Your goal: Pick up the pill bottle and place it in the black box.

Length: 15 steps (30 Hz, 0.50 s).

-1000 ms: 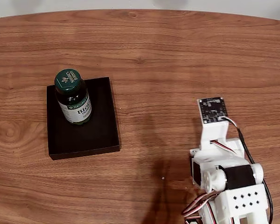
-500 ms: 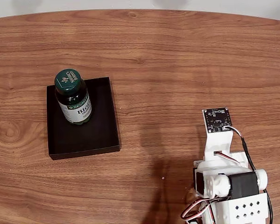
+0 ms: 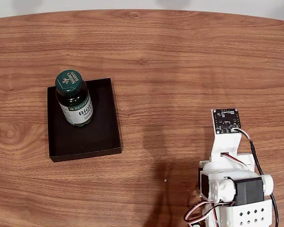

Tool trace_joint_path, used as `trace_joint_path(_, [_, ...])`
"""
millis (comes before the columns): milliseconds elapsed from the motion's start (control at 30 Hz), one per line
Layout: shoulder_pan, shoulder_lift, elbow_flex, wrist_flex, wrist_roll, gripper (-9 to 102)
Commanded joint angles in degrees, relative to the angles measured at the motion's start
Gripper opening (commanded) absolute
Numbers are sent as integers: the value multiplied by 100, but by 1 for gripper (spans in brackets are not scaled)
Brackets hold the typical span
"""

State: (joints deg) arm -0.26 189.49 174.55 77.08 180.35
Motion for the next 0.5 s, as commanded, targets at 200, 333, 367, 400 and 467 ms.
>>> trace_joint_path(200, [-18, 70, -97, 870, -765, 1])
trace_joint_path(333, [-18, 185, -97, 896, -949, 1])
trace_joint_path(367, [-18, 185, -97, 896, -949, 1])
trace_joint_path(400, [-18, 185, -97, 896, -949, 1])
trace_joint_path(467, [-18, 185, -97, 896, -949, 1])
